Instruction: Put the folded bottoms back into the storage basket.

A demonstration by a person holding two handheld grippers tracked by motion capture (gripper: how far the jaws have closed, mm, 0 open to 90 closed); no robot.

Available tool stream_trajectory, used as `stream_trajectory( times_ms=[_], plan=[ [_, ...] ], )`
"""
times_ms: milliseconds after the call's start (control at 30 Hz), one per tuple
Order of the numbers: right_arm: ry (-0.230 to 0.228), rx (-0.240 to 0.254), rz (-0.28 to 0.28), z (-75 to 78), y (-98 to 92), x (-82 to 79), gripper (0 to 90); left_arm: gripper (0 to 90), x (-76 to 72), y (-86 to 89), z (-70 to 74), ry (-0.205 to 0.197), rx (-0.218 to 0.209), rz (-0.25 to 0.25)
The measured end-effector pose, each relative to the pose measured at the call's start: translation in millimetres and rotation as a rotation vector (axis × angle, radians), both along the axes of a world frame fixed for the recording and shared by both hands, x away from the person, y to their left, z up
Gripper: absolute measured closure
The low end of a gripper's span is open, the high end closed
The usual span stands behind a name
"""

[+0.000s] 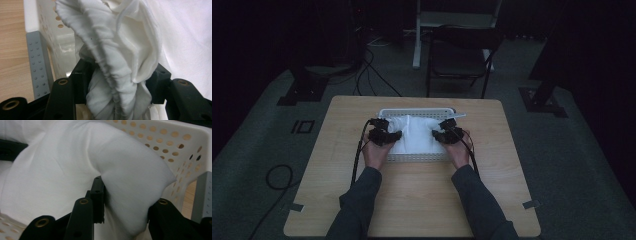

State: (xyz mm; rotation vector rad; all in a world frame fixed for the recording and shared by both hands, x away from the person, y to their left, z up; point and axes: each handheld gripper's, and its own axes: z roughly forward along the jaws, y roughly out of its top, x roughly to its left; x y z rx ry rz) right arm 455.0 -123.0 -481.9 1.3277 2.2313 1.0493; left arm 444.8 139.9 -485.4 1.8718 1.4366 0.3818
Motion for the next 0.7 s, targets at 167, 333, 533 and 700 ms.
stream_trajectory(
  times_ms=[167,333,533,700],
  plan=[
    [0.012,0.001,-0.024,-0.3,-1.6,1.1,64.3,43.2,-1.7,1.0,1.4,-0.020,-0.003,-0.001],
    [0.025,0.007,-0.052,-0.8,-3.9,2.6,61.5,36.3,-5.2,5.6,4.5,-0.061,-0.005,0.024],
    [0.031,-0.003,-0.080,-0.1,-8.5,4.6,57.2,34.6,-6.5,15.3,10.3,-0.086,-0.009,0.063],
    [0.001,-0.010,-0.102,5.6,-12.8,3.7,46.7,34.3,-8.6,18.1,12.8,-0.109,-0.009,0.075]
  ],
)
